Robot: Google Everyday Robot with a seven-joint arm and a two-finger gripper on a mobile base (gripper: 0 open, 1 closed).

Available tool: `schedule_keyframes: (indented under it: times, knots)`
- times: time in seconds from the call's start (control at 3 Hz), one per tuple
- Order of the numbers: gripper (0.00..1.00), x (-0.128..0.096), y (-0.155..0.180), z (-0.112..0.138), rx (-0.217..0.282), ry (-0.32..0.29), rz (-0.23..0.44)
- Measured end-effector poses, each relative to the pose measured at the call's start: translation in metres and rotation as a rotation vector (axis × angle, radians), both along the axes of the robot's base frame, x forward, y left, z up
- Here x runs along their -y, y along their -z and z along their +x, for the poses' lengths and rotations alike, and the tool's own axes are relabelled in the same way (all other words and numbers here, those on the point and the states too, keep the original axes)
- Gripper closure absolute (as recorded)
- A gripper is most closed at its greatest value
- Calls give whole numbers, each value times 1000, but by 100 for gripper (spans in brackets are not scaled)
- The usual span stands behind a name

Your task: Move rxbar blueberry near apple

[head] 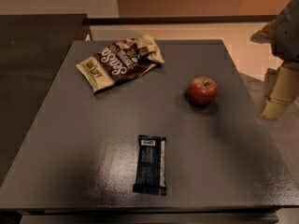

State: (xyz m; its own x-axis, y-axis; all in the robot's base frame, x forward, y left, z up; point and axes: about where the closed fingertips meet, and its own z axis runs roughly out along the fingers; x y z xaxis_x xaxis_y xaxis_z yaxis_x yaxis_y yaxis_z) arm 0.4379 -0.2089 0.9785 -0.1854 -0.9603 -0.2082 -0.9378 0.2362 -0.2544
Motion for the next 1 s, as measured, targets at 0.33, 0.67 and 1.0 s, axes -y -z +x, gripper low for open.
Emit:
schedule_keyframes:
  times: [0.33, 0.67, 1.0]
  knots:
    - [0, -27, 3, -2, 3, -122, -10]
    - [0, -66, 14, -7, -14, -303, -29]
    - [0, -103, 29, -18, -38, -501, -48]
